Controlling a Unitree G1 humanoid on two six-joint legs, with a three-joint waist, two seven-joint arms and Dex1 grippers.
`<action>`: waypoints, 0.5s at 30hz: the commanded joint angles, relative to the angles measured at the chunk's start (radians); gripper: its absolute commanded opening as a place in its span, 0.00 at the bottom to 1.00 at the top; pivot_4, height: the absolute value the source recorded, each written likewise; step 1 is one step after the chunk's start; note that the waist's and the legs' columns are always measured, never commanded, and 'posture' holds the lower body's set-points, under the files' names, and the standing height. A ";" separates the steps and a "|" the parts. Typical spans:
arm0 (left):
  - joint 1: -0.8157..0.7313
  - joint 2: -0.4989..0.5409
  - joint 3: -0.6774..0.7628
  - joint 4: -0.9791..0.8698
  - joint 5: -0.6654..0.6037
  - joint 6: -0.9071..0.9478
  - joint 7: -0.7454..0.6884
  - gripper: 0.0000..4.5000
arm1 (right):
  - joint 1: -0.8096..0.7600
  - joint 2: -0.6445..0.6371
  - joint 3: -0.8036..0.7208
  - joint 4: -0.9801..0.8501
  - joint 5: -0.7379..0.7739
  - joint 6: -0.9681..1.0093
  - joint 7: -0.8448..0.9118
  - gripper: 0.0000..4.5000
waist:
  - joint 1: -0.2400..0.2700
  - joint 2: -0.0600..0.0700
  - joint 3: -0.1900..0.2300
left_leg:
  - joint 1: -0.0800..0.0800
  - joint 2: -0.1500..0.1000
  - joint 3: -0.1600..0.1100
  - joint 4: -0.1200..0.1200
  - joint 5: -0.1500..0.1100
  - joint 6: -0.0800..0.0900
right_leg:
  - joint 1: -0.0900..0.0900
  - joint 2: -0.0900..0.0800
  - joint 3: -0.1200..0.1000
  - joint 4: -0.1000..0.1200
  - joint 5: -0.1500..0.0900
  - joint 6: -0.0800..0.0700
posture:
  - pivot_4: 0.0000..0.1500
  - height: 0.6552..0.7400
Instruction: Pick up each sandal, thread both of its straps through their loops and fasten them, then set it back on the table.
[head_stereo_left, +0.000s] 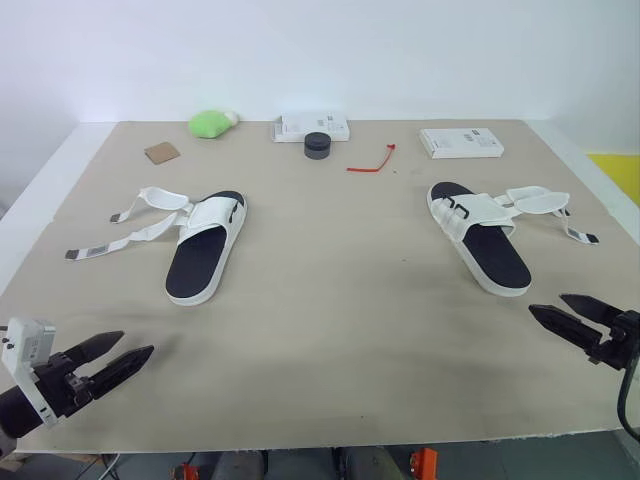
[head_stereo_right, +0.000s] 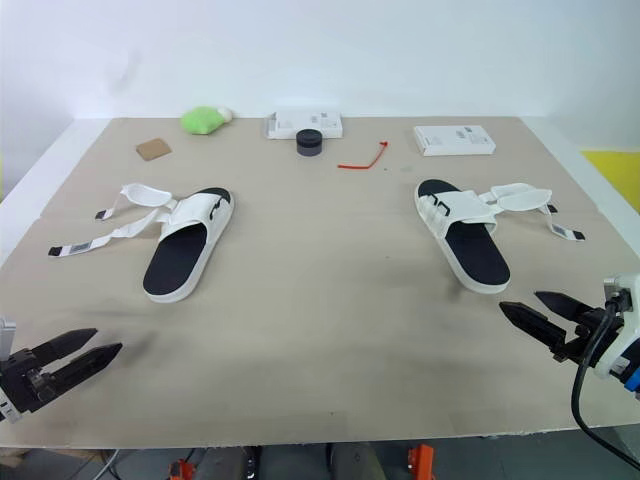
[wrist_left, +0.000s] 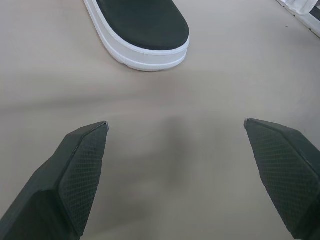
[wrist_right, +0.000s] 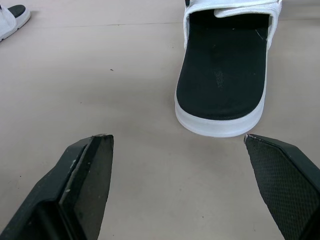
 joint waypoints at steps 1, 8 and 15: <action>0.005 -0.001 -0.013 -0.031 0.014 -0.022 -0.002 1.00 | -0.032 -0.019 0.009 0.014 -0.006 -0.012 0.004 1.00 | 0.000 0.000 0.000 | 0.000 0.000 0.000 0.000 0.000 0.000 | 0.000 0.000 0.000 0.000 0.000 0.000 | 1.00 1.00; -0.040 0.032 -0.054 -0.084 -0.048 0.007 -0.047 1.00 | -0.061 -0.016 0.028 0.035 -0.022 -0.024 0.012 1.00 | -0.001 0.000 0.000 | 0.001 0.000 0.001 0.000 0.000 0.000 | 0.000 0.000 0.001 0.000 0.001 0.000 | 1.00 1.00; -0.184 0.157 -0.181 -0.180 -0.139 0.061 -0.171 1.00 | -0.128 -0.064 0.066 0.020 -0.053 0.005 -0.038 1.00 | -0.002 0.002 -0.001 | 0.001 0.000 0.003 0.000 0.000 0.000 | 0.000 0.000 0.003 0.001 0.001 0.001 | 1.00 1.00</action>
